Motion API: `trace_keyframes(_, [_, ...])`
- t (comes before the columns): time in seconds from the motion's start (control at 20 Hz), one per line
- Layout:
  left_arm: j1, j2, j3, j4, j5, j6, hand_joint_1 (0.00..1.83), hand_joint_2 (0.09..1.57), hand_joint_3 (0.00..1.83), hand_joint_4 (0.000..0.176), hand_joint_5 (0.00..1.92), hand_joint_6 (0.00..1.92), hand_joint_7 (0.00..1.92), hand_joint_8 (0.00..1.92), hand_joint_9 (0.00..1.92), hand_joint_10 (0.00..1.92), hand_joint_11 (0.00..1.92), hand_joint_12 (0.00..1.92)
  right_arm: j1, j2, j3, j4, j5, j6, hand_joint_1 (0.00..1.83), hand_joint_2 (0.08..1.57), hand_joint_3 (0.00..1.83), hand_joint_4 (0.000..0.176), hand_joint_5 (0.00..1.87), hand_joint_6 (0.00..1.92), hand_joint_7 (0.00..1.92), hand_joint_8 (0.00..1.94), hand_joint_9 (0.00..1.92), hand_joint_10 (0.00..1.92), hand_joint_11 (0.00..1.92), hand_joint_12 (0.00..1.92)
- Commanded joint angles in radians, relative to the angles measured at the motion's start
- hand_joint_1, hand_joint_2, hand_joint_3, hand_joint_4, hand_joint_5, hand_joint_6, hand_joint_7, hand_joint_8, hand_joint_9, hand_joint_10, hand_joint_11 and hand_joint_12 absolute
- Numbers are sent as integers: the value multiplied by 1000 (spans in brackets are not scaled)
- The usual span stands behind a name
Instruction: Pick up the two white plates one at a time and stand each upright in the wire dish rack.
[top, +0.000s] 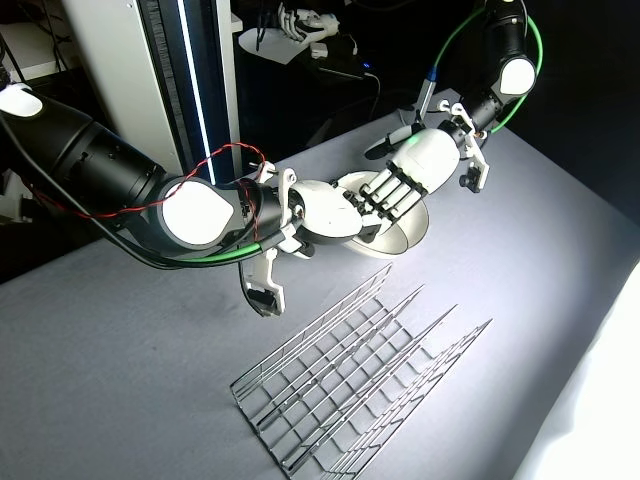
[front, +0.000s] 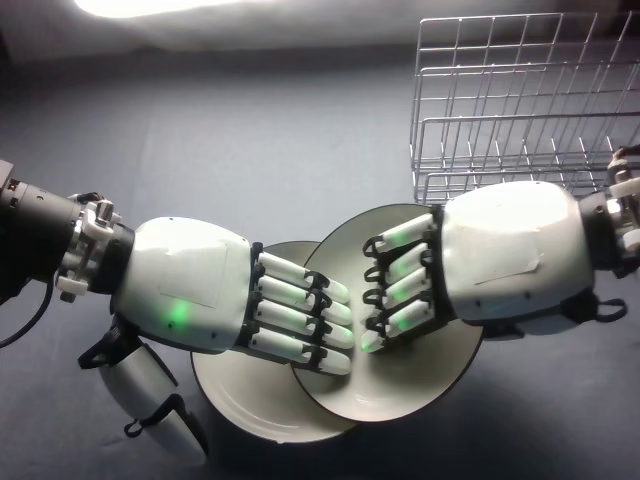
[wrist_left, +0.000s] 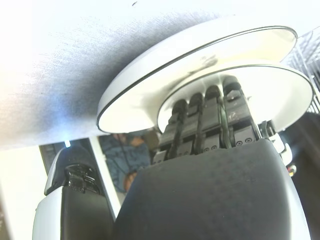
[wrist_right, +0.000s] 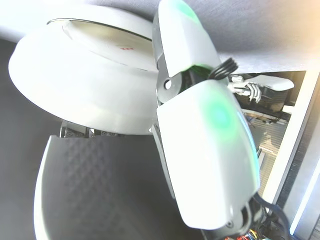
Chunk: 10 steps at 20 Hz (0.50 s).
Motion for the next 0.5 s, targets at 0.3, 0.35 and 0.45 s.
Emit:
trace_keyframes(0.3, [1, -10, 18, -22, 31, -7, 0, 1096, 12, 0, 0, 0, 0, 0, 0, 0, 0, 0, 12, -12, 5, 25, 2, -5, 1492, 1081, 0, 0, 977, 913, 1083, 617, 1031, 938, 789, 1555])
trace_keyframes(0.35, [-2, -4, 17, -38, 31, -12, 0, 1099, 12, 0, 0, 0, 0, 0, 0, 0, 0, 0, 15, -12, 5, 25, 2, -5, 1493, 1080, 0, 0, 976, 918, 1071, 631, 1043, 920, 795, 1549])
trace_keyframes(0.45, [-16, 22, 5, -74, 29, -29, 0, 1115, 18, 0, 0, 0, 0, 0, 0, 0, 0, 0, 26, -11, 5, 25, 15, -6, 1490, 1093, 1, 0, 914, 996, 1024, 710, 1012, 960, 819, 1552])
